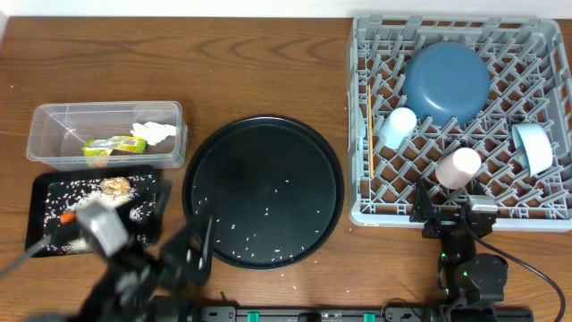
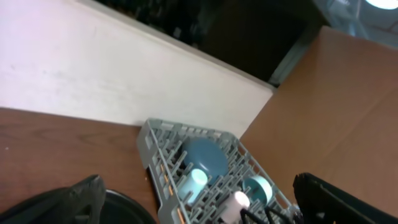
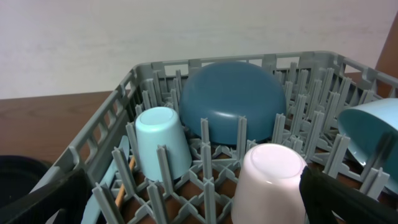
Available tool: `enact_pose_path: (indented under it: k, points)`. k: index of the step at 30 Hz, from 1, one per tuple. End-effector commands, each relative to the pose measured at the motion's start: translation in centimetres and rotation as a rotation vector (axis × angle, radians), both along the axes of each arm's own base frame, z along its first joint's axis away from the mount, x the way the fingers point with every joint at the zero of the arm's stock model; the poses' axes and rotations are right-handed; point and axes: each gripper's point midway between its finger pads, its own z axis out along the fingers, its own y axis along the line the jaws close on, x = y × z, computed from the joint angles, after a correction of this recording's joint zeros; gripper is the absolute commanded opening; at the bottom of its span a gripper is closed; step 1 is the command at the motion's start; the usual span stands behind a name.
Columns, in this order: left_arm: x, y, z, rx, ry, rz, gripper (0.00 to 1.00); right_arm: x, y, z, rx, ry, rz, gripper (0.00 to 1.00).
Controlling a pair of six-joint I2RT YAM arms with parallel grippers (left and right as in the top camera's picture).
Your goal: Sort waste into correct bins and load items into the dishwasher rack
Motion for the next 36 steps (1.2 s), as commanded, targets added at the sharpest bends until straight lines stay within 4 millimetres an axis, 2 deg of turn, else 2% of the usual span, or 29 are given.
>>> enact_pose_path:
  k: [1, 5, 8, 16, 19, 24, 30, 32, 36]
  points:
    - [-2.0, 0.4, -0.6, 0.033, -0.043, 0.016, 0.98, 0.0, 0.0, -0.1, -0.012, 0.000, 0.002, 0.99]
    - [-3.1, 0.4, -3.7, 0.036, 0.008, 0.015, 0.98, 0.0, 0.0, -0.1, -0.012, -0.001, 0.002, 0.99]
    - [-3.0, 0.4, -6.2, 0.039, 0.047, 0.014, 0.98, 0.0, 0.0, -0.1, -0.012, 0.000, 0.002, 0.99]
    - [0.1, 0.5, -15.0, 0.052, 0.198, 0.031, 0.98, 0.0, 0.0, -0.1, -0.012, 0.000, 0.002, 0.99]
    - [2.0, 0.6, -17.4, 0.054, 0.205, 0.046, 0.98, 0.0, 0.0, -0.1, -0.012, -0.001, 0.002, 0.99]
    - [5.1, 1.5, -17.7, 0.047, 0.091, 0.118, 0.98, 0.0, 0.0, -0.1, -0.012, -0.001, 0.002, 0.99]
    - [8.2, 4.3, -17.2, 0.018, -0.086, 0.299, 0.98, 0.0, 0.0, -0.1, -0.012, -0.001, 0.002, 0.99]
    - [8.8, 5.3, -17.7, 0.007, -0.108, 0.368, 0.98, 0.0, 0.0, -0.1, -0.012, 0.000, 0.002, 0.99]
    - [9.7, 7.2, -19.7, 0.028, -0.080, 0.490, 0.98, 0.0, 0.0, -0.1, -0.012, -0.001, 0.002, 0.99]
